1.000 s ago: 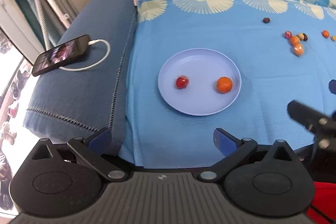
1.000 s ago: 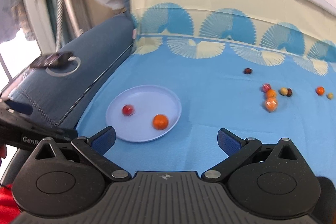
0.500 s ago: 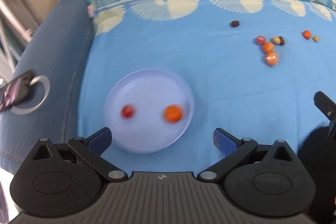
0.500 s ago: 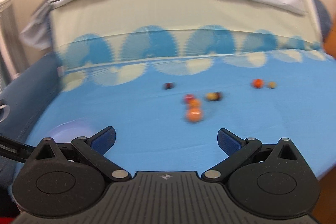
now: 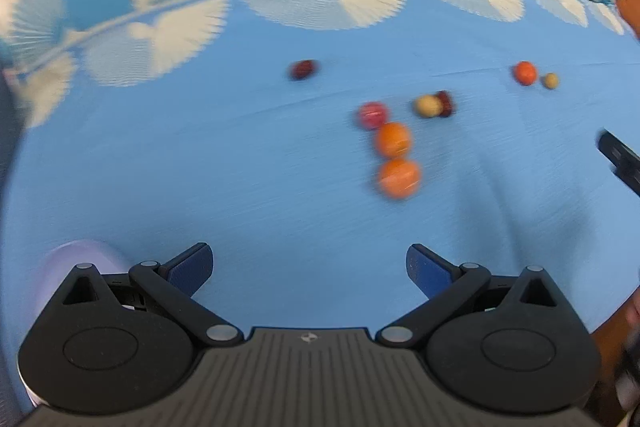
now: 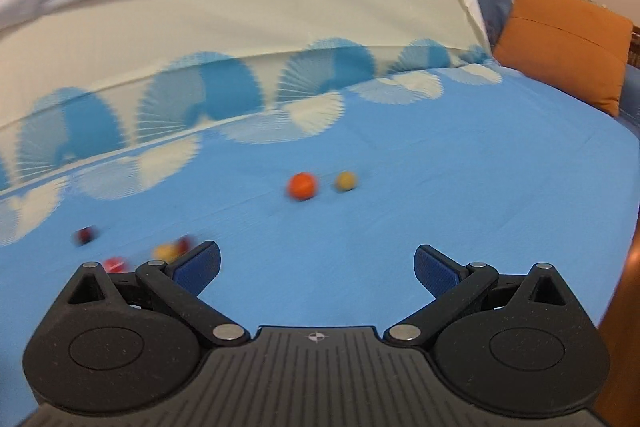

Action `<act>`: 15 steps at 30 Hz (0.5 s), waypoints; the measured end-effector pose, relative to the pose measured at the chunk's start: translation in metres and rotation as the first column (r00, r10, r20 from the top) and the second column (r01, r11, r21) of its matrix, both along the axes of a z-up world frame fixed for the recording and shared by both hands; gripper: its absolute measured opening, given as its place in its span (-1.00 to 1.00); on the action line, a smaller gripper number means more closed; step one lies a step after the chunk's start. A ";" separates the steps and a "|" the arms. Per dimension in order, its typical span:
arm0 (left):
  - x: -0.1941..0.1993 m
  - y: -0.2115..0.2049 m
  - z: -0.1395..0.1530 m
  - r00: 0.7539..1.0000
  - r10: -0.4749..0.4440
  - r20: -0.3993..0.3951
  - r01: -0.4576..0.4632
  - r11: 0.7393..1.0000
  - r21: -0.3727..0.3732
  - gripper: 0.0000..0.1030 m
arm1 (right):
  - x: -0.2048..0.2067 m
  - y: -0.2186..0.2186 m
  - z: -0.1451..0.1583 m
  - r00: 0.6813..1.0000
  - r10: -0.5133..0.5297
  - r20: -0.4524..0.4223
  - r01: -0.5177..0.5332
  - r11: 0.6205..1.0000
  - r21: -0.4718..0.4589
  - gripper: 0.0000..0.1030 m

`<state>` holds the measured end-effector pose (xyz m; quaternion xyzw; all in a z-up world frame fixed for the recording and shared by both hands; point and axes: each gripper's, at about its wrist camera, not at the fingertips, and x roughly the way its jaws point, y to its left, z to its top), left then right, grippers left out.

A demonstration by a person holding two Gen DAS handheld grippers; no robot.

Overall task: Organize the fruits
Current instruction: 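Grasp the wrapped orange with the left tool while the right tool grasps the yellow round fruit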

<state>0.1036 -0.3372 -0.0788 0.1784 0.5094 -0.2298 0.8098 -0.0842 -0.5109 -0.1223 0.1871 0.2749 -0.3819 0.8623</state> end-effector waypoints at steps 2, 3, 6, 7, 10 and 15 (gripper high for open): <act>0.007 -0.021 -0.015 1.000 -0.024 0.004 0.024 1.000 -0.013 1.00 | 0.017 -0.028 -0.016 0.999 -0.026 -0.022 0.025 0.999 -0.030 0.99; 0.011 -0.033 -0.025 0.999 -0.041 0.012 0.041 0.999 -0.014 1.00 | 0.028 -0.044 -0.027 0.999 -0.040 -0.036 0.039 0.998 -0.049 0.99; 0.025 -0.060 -0.055 0.996 -0.091 0.010 0.091 0.996 0.021 1.00 | 0.065 -0.088 -0.065 0.994 -0.050 -0.097 0.045 0.998 -0.049 0.99; 0.031 -0.067 -0.065 0.996 -0.092 0.001 0.092 0.995 0.047 1.00 | 0.075 -0.100 -0.076 0.993 -0.046 -0.111 0.042 0.999 -0.035 0.99; 0.045 -0.080 -0.086 0.995 -0.088 -0.041 0.090 0.995 0.050 1.00 | 0.104 -0.129 -0.106 0.990 -0.034 -0.139 0.036 0.999 0.011 0.99; 0.059 -0.095 -0.104 0.993 -0.105 -0.047 0.108 0.992 0.066 0.99 | 0.135 -0.150 -0.129 0.992 0.011 -0.123 -0.014 1.000 -0.019 0.99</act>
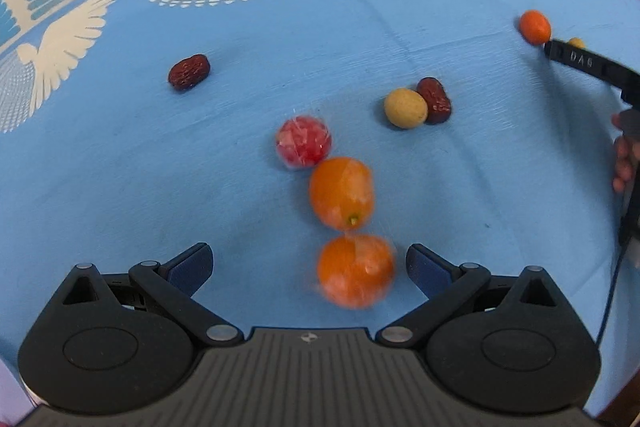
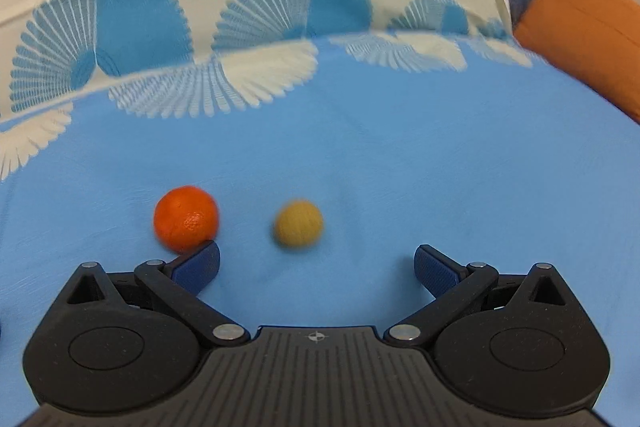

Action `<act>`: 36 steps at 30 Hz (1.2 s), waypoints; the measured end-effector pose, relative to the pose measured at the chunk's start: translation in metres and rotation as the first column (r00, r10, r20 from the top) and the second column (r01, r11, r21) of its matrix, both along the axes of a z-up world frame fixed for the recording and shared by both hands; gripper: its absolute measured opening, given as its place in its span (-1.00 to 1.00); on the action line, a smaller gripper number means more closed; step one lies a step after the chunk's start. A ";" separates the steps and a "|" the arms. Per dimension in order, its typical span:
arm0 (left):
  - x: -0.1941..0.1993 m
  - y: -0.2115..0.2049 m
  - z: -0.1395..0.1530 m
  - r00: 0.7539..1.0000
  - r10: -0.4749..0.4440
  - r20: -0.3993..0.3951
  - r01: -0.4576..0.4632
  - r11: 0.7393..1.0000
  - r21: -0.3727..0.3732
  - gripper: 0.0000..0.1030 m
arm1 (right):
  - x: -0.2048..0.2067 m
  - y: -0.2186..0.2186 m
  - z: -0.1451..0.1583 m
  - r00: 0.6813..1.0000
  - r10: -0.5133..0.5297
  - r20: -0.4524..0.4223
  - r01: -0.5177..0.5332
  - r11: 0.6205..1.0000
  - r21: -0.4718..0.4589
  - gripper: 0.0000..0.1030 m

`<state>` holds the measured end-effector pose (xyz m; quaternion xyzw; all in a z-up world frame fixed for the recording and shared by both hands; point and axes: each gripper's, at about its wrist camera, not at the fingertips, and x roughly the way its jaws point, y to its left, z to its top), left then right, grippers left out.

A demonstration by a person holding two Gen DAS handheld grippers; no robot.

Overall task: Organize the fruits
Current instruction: 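Grasp the wrapped orange with the left tool while the right tool grasps the yellow round fruit, then carry the wrapped orange in the left tool to the plate while the right tool brings the yellow fruit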

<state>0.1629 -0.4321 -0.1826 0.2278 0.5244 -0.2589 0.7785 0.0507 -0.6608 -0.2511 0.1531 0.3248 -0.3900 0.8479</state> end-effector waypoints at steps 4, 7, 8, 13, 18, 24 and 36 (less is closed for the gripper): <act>0.000 0.001 0.002 1.000 -0.024 -0.019 0.024 0.999 -0.037 0.53 | 0.002 -0.007 -0.002 1.000 0.001 0.031 -0.002 1.000 0.022 0.97; -0.005 0.005 0.014 0.999 -0.046 -0.029 0.044 0.995 -0.090 -0.22 | -0.004 -0.003 0.002 0.995 0.058 0.075 -0.059 0.998 0.009 0.01; -0.005 0.007 0.018 0.999 -0.034 -0.040 0.030 0.995 -0.100 -0.22 | -0.005 0.001 0.005 0.995 0.068 0.072 -0.068 0.998 -0.009 -0.48; -0.014 0.025 0.042 1.000 0.002 -0.011 -0.003 0.994 -0.108 -0.22 | -0.020 0.005 0.023 0.996 -0.033 0.087 0.029 0.998 0.052 -0.48; -0.031 0.074 0.081 0.999 0.046 0.009 -0.045 0.995 -0.090 -0.22 | -0.064 0.045 0.077 0.983 -0.026 0.182 0.016 0.998 0.056 -0.48; -0.058 0.163 0.133 0.989 0.135 0.067 -0.131 0.990 -0.058 -0.22 | -0.108 0.136 0.147 0.956 0.108 0.273 -0.127 0.990 0.054 -0.47; -0.131 0.340 0.195 0.943 0.292 0.158 -0.288 0.956 -0.048 -0.21 | -0.152 0.356 0.236 0.809 0.484 0.334 -0.530 0.846 0.056 -0.47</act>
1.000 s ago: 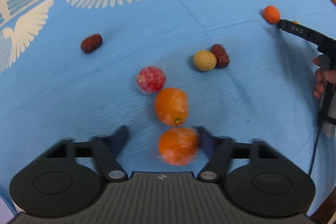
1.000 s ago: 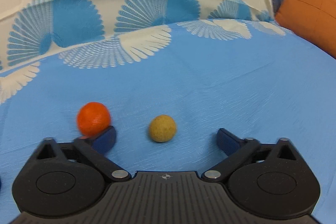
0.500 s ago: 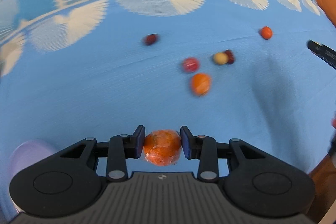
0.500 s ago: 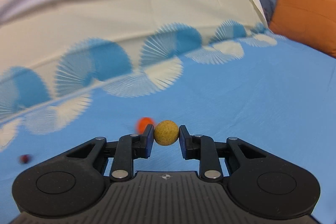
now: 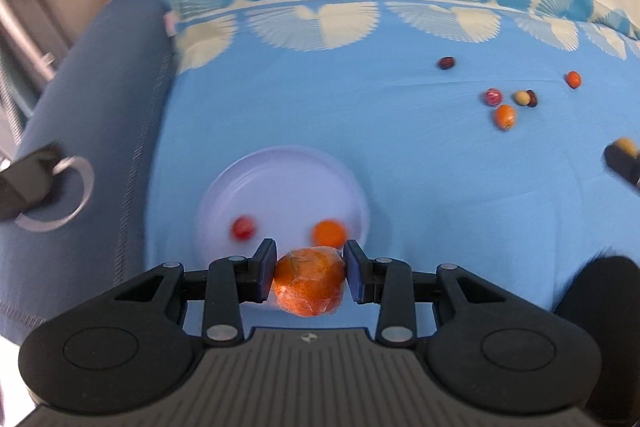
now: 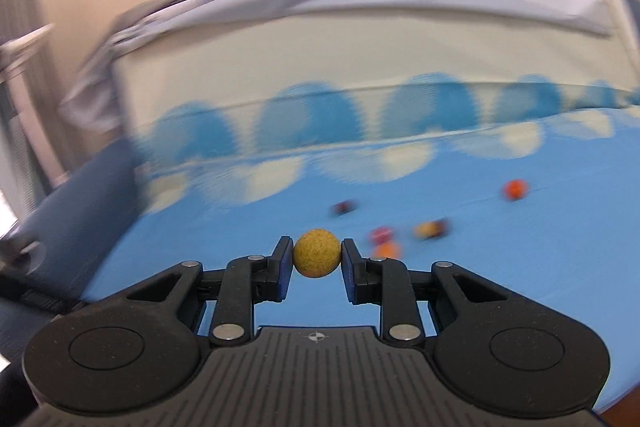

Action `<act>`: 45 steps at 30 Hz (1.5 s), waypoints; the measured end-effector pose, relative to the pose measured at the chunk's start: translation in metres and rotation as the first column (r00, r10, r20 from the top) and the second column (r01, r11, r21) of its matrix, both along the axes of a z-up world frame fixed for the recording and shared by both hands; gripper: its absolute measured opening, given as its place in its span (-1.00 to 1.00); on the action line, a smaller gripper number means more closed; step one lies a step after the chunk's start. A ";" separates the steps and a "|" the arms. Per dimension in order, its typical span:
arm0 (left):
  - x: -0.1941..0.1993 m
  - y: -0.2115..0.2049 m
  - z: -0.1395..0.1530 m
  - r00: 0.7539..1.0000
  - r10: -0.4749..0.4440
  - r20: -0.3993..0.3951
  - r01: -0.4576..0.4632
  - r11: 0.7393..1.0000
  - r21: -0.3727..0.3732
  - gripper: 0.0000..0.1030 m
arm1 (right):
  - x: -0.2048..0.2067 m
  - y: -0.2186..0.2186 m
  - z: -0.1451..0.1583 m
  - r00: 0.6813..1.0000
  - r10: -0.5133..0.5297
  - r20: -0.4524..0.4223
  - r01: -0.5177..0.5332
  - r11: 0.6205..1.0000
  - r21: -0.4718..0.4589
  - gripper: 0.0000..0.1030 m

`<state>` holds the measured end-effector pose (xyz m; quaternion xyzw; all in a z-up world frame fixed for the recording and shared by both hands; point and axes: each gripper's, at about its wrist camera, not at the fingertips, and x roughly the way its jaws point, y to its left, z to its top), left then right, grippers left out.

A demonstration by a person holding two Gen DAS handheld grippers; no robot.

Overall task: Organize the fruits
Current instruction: 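Carry the wrapped orange in the left tool to the plate while the right tool brings the yellow fruit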

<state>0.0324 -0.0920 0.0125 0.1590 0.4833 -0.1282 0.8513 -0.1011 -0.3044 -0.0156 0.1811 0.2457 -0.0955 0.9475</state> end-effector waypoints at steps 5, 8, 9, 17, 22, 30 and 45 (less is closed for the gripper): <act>-0.030 0.052 0.002 0.998 0.055 0.002 -0.055 0.998 -0.025 -0.21 | -0.011 0.082 0.015 0.980 0.196 -0.010 -0.197 0.980 -0.009 -0.47; -0.049 0.079 -0.001 0.996 0.088 0.015 -0.088 0.995 -0.042 -0.21 | -0.013 0.119 0.020 0.959 0.282 -0.037 -0.283 0.959 -0.008 -0.47; -0.053 0.086 -0.003 0.995 0.095 0.014 -0.095 0.994 -0.050 -0.21 | -0.015 0.132 0.021 0.948 0.314 -0.050 -0.315 0.948 -0.032 -0.47; -0.069 0.119 -0.012 0.992 0.126 -0.005 -0.126 0.983 -0.136 -0.21 | -0.028 0.180 0.037 0.916 0.391 -0.088 -0.401 0.900 -0.173 -0.47; -0.070 0.122 -0.010 0.994 0.112 0.015 -0.109 0.981 -0.158 -0.21 | -0.025 0.190 0.038 0.916 0.384 -0.113 -0.400 0.894 -0.202 -0.47; -0.066 0.128 -0.015 0.992 0.128 0.003 -0.125 0.975 -0.181 -0.21 | -0.017 0.199 0.035 0.899 0.411 -0.153 -0.436 0.872 -0.223 -0.47; -0.061 0.123 -0.018 0.993 0.117 -0.004 -0.116 0.977 -0.179 -0.21 | -0.011 0.199 0.030 0.900 0.402 -0.171 -0.431 0.878 -0.207 -0.47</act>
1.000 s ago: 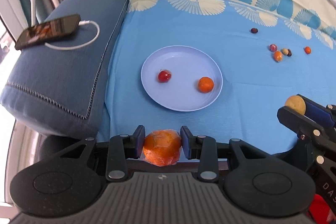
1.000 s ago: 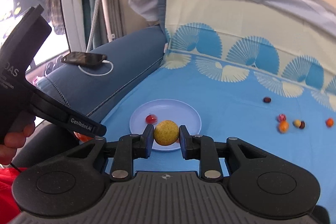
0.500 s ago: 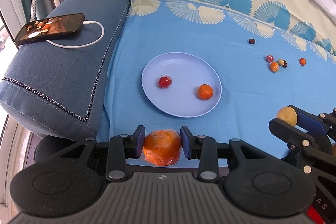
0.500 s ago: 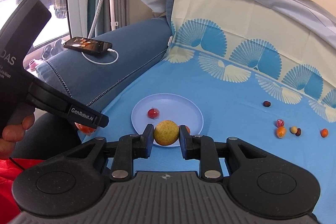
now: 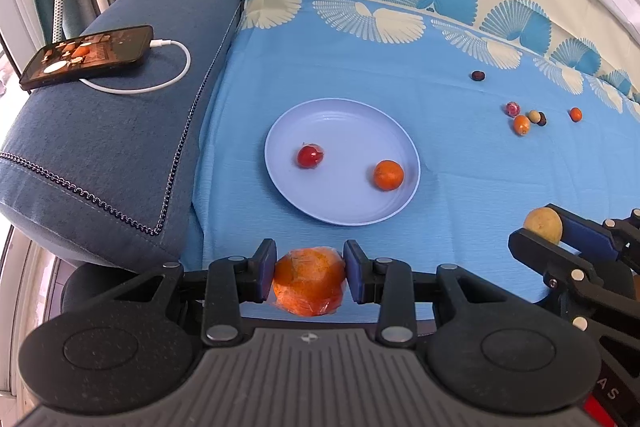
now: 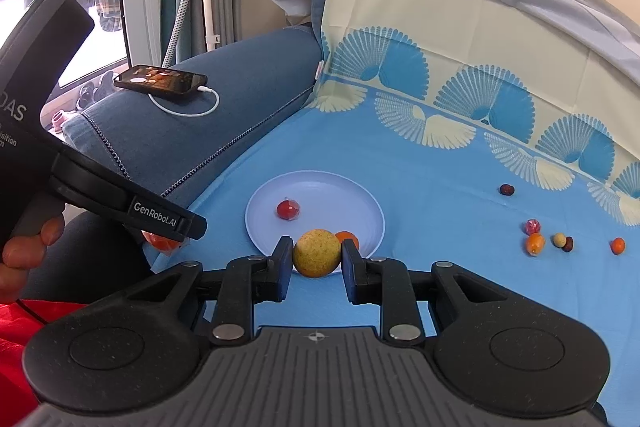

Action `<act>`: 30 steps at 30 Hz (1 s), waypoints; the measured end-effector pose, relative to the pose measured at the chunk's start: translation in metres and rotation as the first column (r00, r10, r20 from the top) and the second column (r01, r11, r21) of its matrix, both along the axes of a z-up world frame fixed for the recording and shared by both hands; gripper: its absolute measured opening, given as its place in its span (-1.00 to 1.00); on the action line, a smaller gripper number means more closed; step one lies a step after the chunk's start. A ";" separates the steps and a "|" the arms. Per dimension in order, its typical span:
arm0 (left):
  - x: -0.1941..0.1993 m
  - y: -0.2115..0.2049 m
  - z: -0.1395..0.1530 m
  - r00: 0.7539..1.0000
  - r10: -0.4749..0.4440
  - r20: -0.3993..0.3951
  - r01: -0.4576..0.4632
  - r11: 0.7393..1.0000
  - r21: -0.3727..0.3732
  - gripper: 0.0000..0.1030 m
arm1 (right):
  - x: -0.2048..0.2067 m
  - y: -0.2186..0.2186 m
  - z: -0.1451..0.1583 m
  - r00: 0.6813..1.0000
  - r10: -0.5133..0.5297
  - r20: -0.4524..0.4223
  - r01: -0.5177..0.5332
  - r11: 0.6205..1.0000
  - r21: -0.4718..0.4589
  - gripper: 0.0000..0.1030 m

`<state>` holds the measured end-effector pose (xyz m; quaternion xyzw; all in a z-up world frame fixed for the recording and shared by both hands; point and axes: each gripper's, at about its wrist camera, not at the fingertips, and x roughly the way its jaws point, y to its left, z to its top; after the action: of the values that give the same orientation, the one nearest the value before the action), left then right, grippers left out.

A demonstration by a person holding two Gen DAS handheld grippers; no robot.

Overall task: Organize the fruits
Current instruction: 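Carry the wrapped orange in the left tool to the plate while the right tool brings the yellow fruit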

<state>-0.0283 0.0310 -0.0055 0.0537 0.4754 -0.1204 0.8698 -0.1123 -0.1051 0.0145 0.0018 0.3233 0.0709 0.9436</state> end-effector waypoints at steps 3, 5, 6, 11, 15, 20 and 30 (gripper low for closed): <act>0.003 0.000 0.000 1.000 0.000 -0.002 0.000 1.000 -0.003 -0.21 | 0.002 0.001 -0.001 1.000 0.001 -0.005 -0.001 1.000 0.000 -0.47; 0.004 0.000 0.000 1.000 0.001 0.000 -0.001 1.000 -0.003 -0.21 | 0.003 0.001 -0.002 1.000 0.000 -0.007 0.000 1.000 -0.001 -0.47; 0.005 0.000 0.000 1.000 0.003 0.001 -0.003 1.000 -0.003 -0.21 | 0.005 0.002 -0.002 1.000 -0.001 -0.009 0.001 1.000 -0.001 -0.47; 0.017 0.003 0.001 1.000 0.015 0.004 -0.015 1.000 -0.006 -0.21 | 0.012 0.002 -0.005 1.000 -0.008 -0.019 0.008 1.000 -0.002 -0.47; 0.029 0.003 0.002 1.000 0.026 0.004 -0.026 1.000 -0.005 -0.21 | 0.020 0.003 -0.009 0.999 -0.005 -0.032 0.005 1.000 -0.001 -0.47; 0.049 0.001 0.000 0.999 0.031 0.007 -0.031 0.999 -0.007 -0.21 | 0.035 0.002 -0.015 0.999 -0.011 -0.050 0.011 1.000 0.004 -0.47; 0.099 -0.018 -0.020 0.999 0.007 -0.032 -0.006 1.000 0.012 -0.21 | 0.086 0.001 -0.042 0.994 -0.027 -0.102 0.028 0.999 0.017 -0.47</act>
<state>0.0703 0.0129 -0.0252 0.0555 0.4900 -0.1156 0.8623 -0.0268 -0.1038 -0.0272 0.0187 0.3701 0.0607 0.9268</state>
